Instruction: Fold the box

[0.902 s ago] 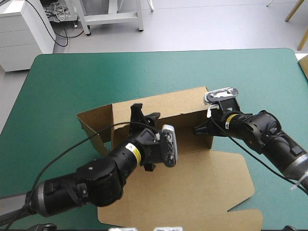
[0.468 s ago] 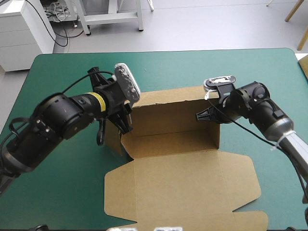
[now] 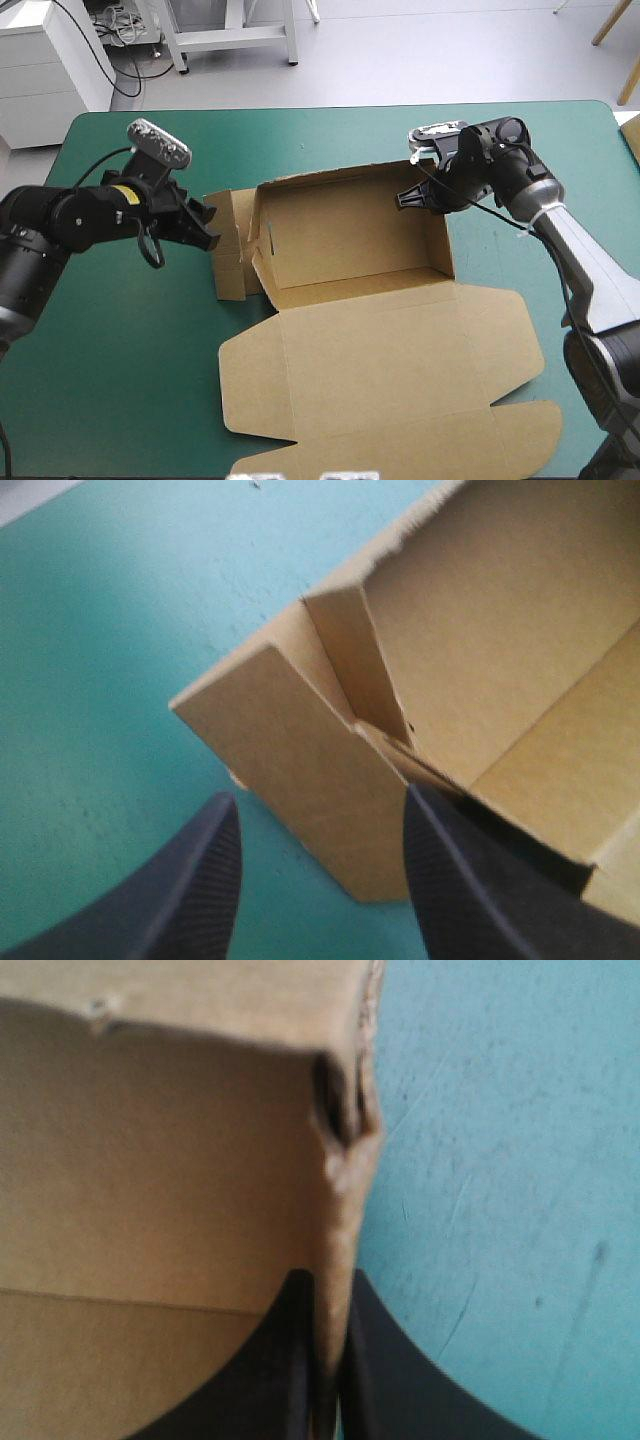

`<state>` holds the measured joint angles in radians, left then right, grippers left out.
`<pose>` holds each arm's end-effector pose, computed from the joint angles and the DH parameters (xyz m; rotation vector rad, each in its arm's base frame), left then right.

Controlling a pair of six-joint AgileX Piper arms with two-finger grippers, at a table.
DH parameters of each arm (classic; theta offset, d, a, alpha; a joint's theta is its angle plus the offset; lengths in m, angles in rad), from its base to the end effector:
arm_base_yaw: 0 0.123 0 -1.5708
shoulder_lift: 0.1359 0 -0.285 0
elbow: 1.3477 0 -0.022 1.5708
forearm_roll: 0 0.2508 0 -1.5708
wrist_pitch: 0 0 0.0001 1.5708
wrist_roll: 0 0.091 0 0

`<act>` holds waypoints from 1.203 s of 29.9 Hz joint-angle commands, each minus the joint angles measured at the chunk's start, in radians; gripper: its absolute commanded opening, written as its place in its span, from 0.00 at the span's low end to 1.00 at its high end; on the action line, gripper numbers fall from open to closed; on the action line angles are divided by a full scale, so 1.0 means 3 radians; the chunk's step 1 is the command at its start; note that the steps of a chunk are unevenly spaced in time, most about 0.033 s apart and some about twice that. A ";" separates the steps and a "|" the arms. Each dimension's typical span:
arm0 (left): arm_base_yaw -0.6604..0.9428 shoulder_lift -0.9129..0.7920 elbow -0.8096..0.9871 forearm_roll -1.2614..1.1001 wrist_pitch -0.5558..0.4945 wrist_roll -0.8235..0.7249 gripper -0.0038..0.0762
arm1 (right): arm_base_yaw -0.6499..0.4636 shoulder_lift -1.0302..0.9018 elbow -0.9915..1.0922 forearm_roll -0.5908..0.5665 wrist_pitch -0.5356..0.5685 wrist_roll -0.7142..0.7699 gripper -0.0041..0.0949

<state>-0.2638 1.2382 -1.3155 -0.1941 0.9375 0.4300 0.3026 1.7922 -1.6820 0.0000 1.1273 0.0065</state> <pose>0.2405 -0.0796 0.4030 0.7377 2.2084 -0.1569 0.3703 0.1156 0.3231 -0.4019 2.6949 0.0895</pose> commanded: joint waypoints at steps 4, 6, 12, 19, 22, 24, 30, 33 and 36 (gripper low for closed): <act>0.0012 -0.0834 0.0962 -0.0299 -0.0669 0.0027 0.30 | -0.0016 0.0284 -0.0185 0.0027 0.0138 -0.0156 0.02; 0.0012 -0.1121 0.1286 -0.0305 -0.0801 0.0027 0.22 | -0.0016 0.0338 -0.0185 0.0027 0.0138 -0.0156 0.02; 0.0012 -0.2062 0.2102 -0.0244 -0.0841 -0.0107 0.04 | -0.0016 0.0465 -0.0185 0.0021 0.0126 -0.0170 0.02; 0.0012 -0.2816 0.2512 0.0254 -0.0651 -0.0683 0.04 | -0.0016 0.0471 -0.0185 0.0000 0.0005 -0.0271 0.02; 0.0012 -0.3056 0.2602 0.0545 -0.0495 -0.0976 0.04 | -0.0016 0.0471 -0.0185 0.0000 -0.0095 -0.0271 0.02; 0.0012 -0.3163 0.2636 0.0647 -0.0468 -0.1039 0.04 | -0.0016 0.0471 -0.0185 0.0000 -0.0107 -0.0271 0.03; 0.0012 -0.3289 0.2650 0.0700 -0.0347 -0.1150 0.04 | -0.0016 0.0445 -0.0261 0.0000 0.0003 -0.0312 0.18; 0.0012 -0.3295 0.2677 0.0700 -0.0338 -0.1150 0.04 | -0.0016 0.0445 -0.0438 0.0000 0.0142 -0.0312 0.32; 0.0012 -0.3295 0.2693 0.0700 -0.0344 -0.1150 0.04 | -0.0016 0.0375 -0.0591 0.0000 0.0142 -0.0281 0.39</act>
<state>-0.2615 0.2392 -0.4850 0.0138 0.8959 0.0980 0.2984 1.9830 -1.7908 0.0091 1.1679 -0.0720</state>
